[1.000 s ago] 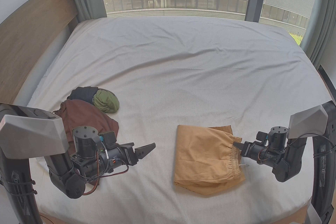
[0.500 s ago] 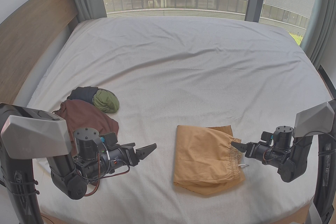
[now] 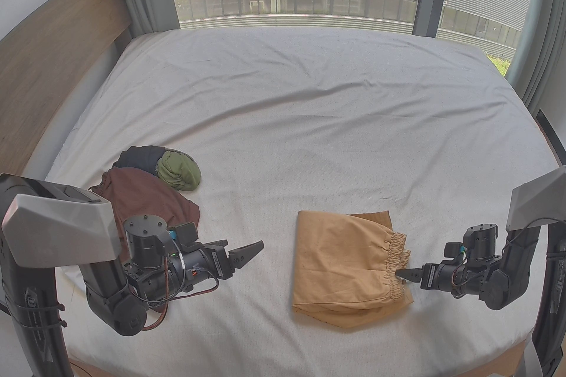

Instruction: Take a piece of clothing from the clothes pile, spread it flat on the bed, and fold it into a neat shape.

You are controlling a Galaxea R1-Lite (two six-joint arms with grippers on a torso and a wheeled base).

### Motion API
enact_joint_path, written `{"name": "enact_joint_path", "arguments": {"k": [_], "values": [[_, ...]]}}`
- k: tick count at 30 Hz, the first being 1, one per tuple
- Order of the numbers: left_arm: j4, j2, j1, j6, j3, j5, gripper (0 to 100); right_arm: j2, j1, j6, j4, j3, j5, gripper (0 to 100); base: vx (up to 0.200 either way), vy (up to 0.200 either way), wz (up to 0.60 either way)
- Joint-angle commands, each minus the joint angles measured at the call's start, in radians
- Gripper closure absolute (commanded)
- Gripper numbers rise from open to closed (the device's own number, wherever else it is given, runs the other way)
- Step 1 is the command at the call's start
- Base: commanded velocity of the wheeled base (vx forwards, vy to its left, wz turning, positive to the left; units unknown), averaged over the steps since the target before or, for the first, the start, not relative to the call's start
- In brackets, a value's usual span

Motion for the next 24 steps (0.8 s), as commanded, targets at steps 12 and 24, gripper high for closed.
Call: {"name": "enact_joint_path", "arguments": {"k": [12,24], "values": [[-0.013,0.014,0.0,0.001,0.001,0.0,0,0.006,0.085,0.079,0.044,0.014,0.025,0,0.0,0.0,0.0],[-0.027,0.021,-0.005,0.001,0.002,0.006,0,0.018,0.11,0.105,0.09,0.011,0.029,0,0.0,0.0,0.0]]}}
